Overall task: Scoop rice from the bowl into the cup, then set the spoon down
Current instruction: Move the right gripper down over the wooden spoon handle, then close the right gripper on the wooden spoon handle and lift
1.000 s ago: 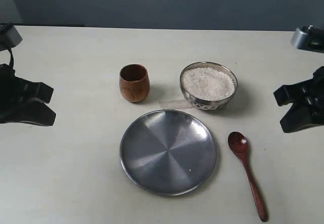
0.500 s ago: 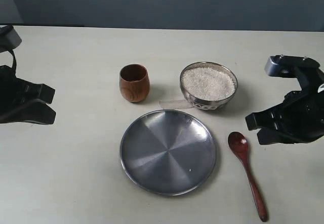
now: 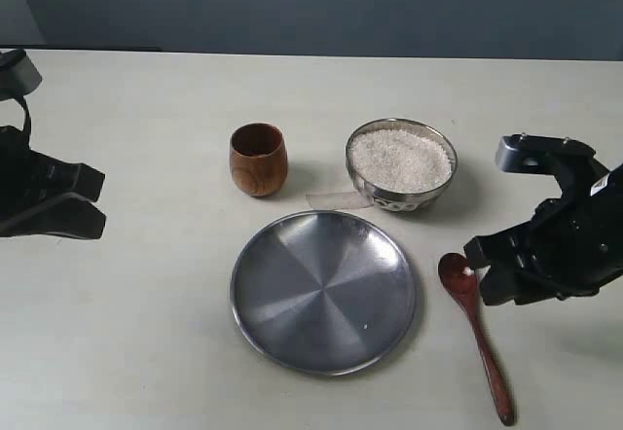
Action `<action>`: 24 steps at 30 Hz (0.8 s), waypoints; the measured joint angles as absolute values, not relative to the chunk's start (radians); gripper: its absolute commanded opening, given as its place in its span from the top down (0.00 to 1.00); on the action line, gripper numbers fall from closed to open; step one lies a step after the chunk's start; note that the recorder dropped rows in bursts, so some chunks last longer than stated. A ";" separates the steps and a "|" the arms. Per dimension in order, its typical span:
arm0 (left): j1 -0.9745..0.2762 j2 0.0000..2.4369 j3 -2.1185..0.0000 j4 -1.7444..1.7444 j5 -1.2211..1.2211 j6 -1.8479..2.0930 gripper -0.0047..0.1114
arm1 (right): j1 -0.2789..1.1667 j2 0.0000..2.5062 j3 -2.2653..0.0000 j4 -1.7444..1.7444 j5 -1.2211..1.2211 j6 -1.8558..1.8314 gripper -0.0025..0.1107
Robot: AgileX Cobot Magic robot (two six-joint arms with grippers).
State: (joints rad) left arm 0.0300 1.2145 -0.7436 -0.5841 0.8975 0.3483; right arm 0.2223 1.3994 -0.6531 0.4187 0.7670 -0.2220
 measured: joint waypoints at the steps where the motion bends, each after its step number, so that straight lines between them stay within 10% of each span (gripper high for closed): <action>1: 0.030 1.214 -0.744 -0.578 0.895 0.348 0.96 | 0.222 1.399 -0.648 0.415 0.792 -0.222 0.58; 24: 0.030 1.214 -0.744 -0.567 0.891 0.348 0.96 | 0.568 1.527 -0.522 -0.031 0.570 0.499 0.70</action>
